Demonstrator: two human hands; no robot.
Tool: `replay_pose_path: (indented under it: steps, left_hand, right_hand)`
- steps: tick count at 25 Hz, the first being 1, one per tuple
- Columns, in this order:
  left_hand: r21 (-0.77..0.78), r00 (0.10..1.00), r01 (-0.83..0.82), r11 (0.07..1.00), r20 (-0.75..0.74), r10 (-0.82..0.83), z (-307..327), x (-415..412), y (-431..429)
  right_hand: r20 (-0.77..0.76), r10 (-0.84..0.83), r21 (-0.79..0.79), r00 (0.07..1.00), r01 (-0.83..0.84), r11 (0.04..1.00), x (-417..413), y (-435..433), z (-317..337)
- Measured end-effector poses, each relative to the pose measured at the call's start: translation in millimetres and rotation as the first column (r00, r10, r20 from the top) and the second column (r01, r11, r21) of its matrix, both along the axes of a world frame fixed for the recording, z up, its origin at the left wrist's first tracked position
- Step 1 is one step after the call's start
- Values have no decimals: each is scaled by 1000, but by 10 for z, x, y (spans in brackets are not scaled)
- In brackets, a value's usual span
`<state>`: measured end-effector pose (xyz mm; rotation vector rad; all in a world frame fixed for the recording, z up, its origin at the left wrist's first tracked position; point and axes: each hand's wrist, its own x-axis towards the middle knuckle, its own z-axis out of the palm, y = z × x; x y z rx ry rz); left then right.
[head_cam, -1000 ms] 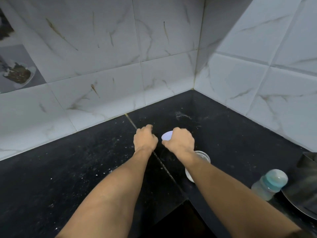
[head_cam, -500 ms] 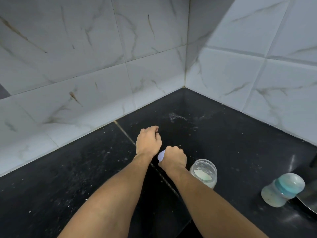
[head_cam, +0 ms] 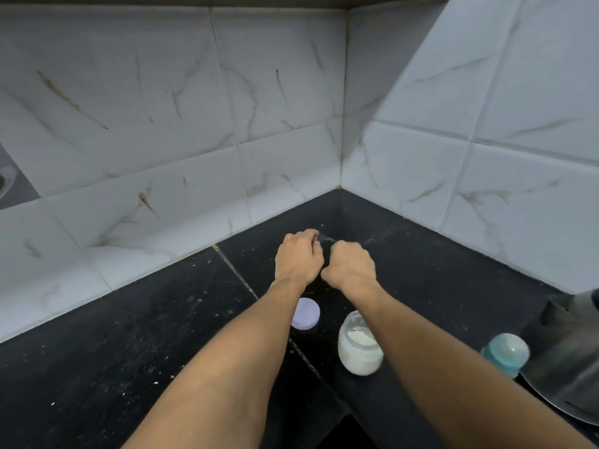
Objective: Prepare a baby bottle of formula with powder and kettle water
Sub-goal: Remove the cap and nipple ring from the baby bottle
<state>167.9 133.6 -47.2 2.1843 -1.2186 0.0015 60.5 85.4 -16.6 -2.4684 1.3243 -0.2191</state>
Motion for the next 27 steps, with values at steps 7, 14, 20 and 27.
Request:
replay_pose_path:
  steps: [7,14,20,27]
  left_hand:
    - [18,980,199,980,14,-199,281,-1252,-394]
    - [144,947,318,937,-80,-310,111,-2308,-508]
    - [246,923,366,898,-224,-314,-126,-2668,-482]
    - [321,883,436,840,-333,-331,-267,-2707,-433]
  right_hand:
    - [8,-114,-118,993,114,986,-1358,-307,364]
    - [-111,-125,-92,986,115,989,-2472,-424,285]
    - [-292,-13,71,956,35,997,-2855,-454,87]
    - [-308,46,42,950,-35,999,-2895,-439,-137]
